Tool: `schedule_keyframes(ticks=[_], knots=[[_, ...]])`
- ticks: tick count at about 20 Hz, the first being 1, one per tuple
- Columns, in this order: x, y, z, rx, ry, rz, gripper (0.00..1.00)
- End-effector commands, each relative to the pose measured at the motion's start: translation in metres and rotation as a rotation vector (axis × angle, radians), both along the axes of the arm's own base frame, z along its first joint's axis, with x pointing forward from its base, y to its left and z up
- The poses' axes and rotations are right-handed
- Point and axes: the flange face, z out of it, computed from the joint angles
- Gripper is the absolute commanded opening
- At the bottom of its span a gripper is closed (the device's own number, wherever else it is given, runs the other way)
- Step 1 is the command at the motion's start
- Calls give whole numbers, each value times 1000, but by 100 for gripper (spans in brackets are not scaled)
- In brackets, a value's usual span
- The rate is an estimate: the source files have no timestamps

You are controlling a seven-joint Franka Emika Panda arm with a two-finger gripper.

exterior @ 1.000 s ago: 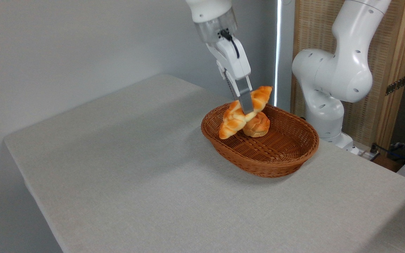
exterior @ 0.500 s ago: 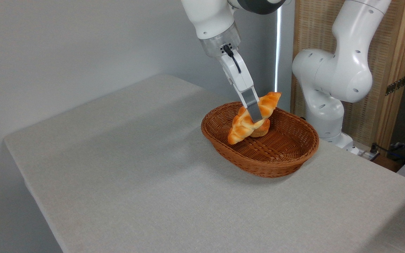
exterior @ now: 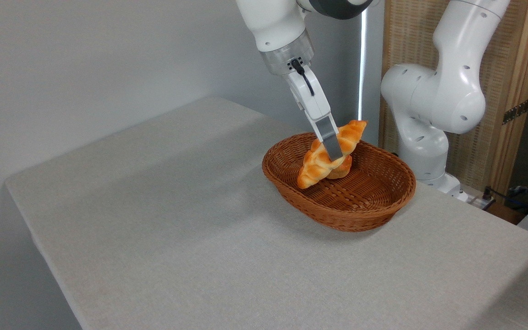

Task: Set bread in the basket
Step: 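Lower the braided roll into the basket beside the round bun, then open the gripper and raise it away from the roll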

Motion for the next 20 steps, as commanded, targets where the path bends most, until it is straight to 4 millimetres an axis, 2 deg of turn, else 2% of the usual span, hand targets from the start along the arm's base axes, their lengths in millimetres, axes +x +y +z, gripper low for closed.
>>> schedule_keyframes(ticks=[1, 9, 14, 17, 20], knots=[[-4, 3, 3, 7, 17, -24, 100], [-3, 2, 9, 4, 3, -13, 100], [19, 6, 54, -34, -94, 16, 100], [41, 5, 80, -48, -141, 59, 100], [67, 7, 104, -106, -173, 184, 100]])
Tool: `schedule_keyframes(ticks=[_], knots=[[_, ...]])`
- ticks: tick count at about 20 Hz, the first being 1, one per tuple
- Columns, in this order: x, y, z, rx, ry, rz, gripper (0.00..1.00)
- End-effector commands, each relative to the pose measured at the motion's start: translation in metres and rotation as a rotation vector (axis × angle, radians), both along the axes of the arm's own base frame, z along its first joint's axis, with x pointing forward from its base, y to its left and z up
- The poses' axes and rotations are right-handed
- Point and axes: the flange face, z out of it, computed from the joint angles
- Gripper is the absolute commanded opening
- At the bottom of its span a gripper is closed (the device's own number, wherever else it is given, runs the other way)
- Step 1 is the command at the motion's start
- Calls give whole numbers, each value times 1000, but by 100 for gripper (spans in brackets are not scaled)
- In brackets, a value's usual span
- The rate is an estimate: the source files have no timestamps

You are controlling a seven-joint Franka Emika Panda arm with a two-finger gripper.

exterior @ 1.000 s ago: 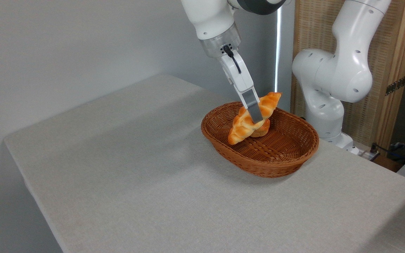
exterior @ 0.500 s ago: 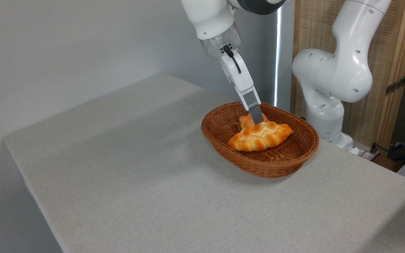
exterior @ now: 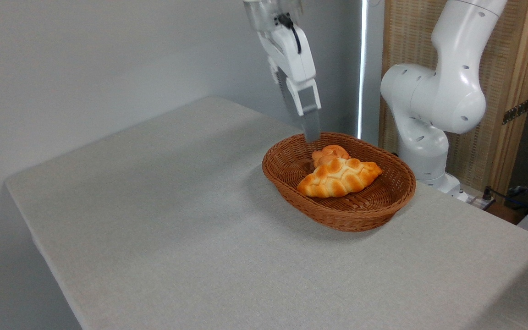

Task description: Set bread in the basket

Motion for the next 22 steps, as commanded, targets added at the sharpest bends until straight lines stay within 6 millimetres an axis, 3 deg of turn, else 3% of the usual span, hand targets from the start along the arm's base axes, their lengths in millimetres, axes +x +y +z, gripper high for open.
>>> schedule_keyframes(ticks=[1, 7, 12, 19, 22], knots=[[43, 2, 30, -68, -19, 119, 100], [89, -2, 56, -74, -72, 211, 100], [134, -18, 61, -63, -115, 316, 100], [147, -21, 69, -86, -198, 365, 100], [148, -38, 62, -69, -189, 335, 100]])
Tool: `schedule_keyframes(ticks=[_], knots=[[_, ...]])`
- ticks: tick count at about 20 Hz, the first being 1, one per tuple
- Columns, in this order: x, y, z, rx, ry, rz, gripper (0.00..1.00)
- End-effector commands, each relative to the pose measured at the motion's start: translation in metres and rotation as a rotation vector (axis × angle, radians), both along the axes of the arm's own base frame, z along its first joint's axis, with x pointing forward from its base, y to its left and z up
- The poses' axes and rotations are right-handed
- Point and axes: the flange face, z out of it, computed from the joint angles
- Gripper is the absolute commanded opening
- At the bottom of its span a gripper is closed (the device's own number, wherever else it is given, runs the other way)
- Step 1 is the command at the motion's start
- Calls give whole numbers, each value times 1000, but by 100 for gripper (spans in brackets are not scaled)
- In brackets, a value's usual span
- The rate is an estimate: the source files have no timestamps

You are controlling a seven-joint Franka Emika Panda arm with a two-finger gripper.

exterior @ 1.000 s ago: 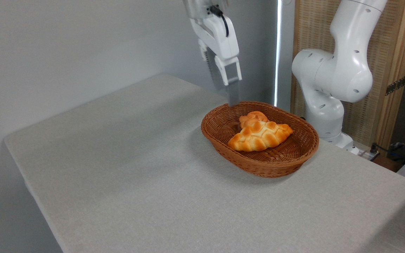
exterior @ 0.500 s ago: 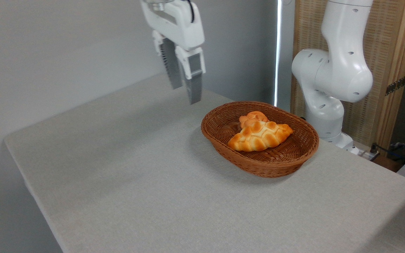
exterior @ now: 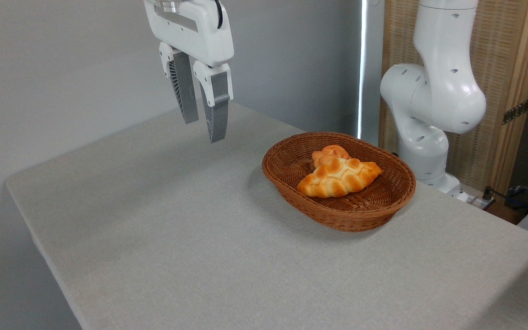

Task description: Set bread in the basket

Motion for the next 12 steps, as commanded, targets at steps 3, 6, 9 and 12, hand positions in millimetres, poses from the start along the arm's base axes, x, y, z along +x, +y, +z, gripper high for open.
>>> schedule_keyframes(ticks=[3, 6, 9, 12], knots=[[7, -14, -3, 27, -5, 70, 100], [12, -9, -5, 27, -16, 80, 100], [18, -6, -11, 28, -8, 89, 100], [21, -5, -5, 26, -19, 92, 100]])
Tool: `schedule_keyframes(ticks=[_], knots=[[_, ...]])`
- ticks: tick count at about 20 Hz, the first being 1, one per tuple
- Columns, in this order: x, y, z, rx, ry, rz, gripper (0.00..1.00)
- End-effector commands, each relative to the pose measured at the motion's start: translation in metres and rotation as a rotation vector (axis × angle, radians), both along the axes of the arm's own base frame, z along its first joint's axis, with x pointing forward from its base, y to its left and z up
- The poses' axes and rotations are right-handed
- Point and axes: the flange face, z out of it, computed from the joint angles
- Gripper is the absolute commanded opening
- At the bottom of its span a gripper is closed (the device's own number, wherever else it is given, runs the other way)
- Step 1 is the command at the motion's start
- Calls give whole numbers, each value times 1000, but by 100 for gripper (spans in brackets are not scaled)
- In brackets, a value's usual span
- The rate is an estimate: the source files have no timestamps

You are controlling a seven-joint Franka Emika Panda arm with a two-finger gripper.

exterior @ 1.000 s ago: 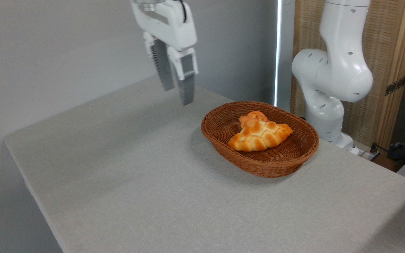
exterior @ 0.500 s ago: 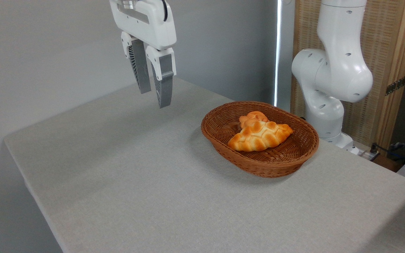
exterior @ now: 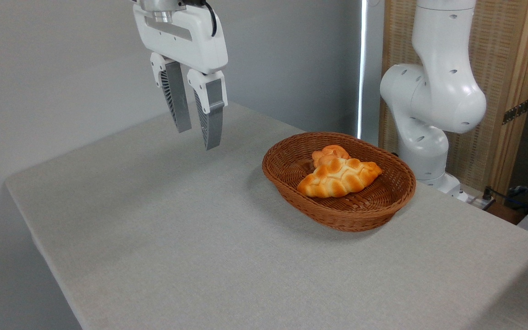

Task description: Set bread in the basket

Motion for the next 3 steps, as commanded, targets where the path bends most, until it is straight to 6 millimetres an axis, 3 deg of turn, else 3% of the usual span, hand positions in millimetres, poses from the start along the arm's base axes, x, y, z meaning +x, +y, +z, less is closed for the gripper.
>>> schedule_keyframes(ticks=[1, 3], knots=[[8, 3, 7, 7, -18, 19, 100], [8, 4, 7, 9, -16, 19, 100]])
